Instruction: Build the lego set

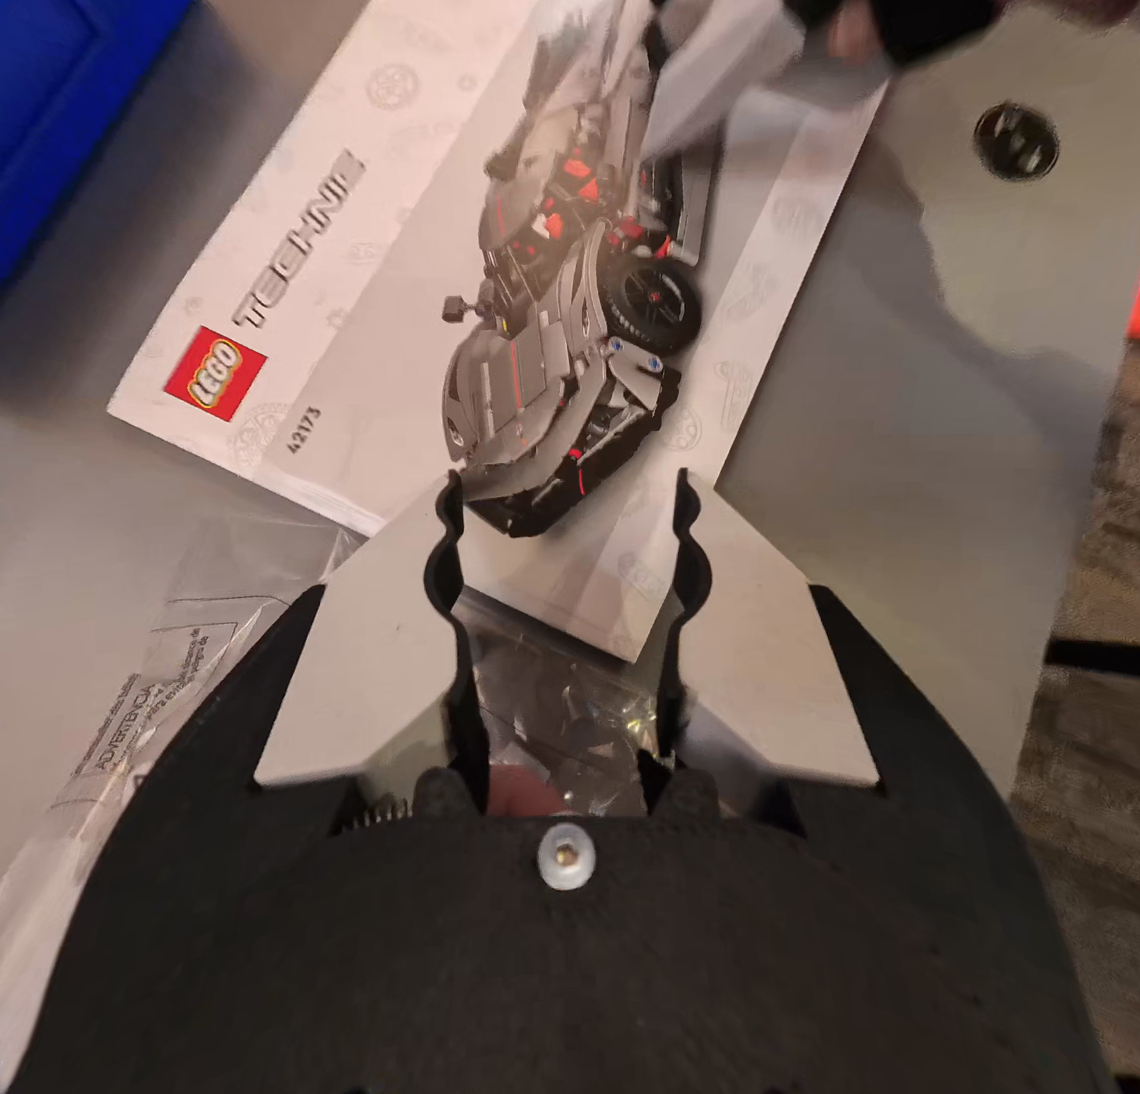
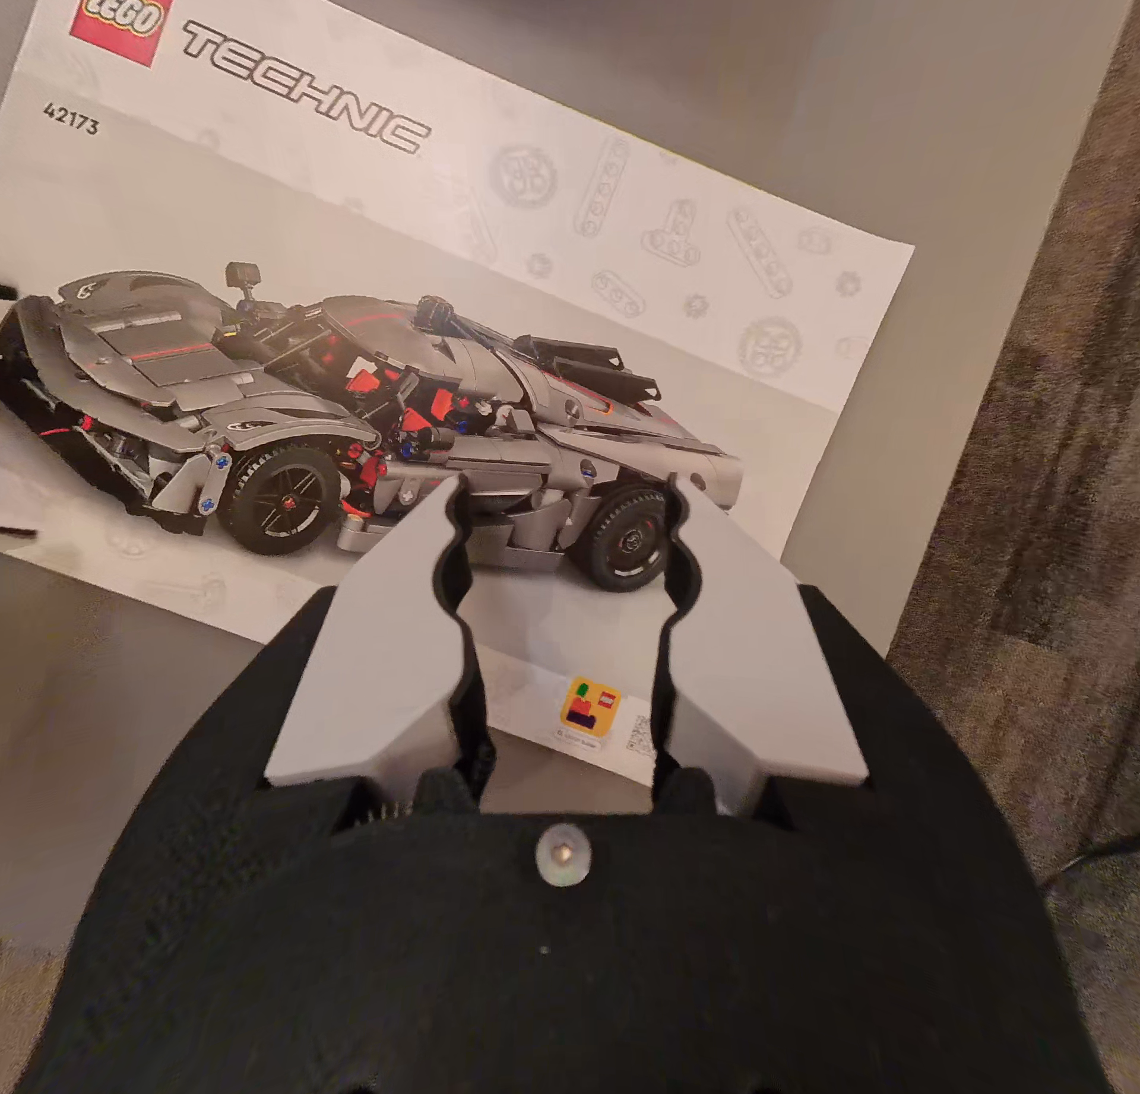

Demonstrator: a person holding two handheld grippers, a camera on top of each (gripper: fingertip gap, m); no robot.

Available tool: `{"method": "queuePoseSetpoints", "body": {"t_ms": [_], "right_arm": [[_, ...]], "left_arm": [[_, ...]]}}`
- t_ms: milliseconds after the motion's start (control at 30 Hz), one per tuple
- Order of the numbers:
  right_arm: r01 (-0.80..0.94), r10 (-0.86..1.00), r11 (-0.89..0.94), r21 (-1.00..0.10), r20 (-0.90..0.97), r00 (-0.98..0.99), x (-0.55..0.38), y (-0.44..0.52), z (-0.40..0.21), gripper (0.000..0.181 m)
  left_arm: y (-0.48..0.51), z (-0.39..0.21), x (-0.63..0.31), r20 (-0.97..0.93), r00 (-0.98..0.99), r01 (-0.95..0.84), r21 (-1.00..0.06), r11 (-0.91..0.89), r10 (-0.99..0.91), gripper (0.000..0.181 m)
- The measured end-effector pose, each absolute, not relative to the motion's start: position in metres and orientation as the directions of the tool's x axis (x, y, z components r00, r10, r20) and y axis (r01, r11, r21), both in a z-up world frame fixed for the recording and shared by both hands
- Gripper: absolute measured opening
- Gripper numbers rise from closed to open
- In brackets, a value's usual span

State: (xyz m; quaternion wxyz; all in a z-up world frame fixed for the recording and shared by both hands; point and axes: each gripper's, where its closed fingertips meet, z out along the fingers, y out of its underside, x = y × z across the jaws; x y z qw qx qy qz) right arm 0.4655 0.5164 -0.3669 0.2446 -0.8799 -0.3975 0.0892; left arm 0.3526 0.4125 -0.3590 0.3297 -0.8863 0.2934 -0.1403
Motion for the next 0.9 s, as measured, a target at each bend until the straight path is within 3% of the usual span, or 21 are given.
{"method": "queuePoseSetpoints", "body": {"t_ms": [167, 300, 700, 767, 900], "right_arm": [[0.614, 0.668, -0.550, -0.566, 0.143, 0.731, 0.455, 0.507, -0.356, 0.086], [0.600, 0.617, -0.525, -0.603, 0.216, 0.757, 0.441, 0.491, -0.342, 0.088], [0.548, 0.563, -0.523, -0.653, 0.218, 0.797, 0.423, 0.461, -0.315, 0.093], [0.538, 0.562, -0.520, -0.664, 0.209, 0.800, 0.422, 0.459, -0.312, 0.093], [0.539, 0.582, -0.500, -0.678, 0.198, 0.789, 0.413, 0.452, -0.306, 0.077]], "left_arm": [[0.416, -0.338, 0.347, 0.067, 0.815, -0.354, -0.729, -0.586, -0.575, 0.082], [0.410, -0.329, 0.348, 0.049, 0.816, -0.350, -0.750, -0.560, -0.576, 0.091], [0.391, -0.322, 0.345, 0.043, 0.821, -0.341, -0.762, -0.551, -0.569, 0.085], [0.386, -0.316, 0.340, 0.046, 0.821, -0.333, -0.771, -0.543, -0.569, 0.077], [0.364, -0.295, 0.326, 0.077, 0.813, -0.299, -0.795, -0.527, -0.578, 0.063]]}}
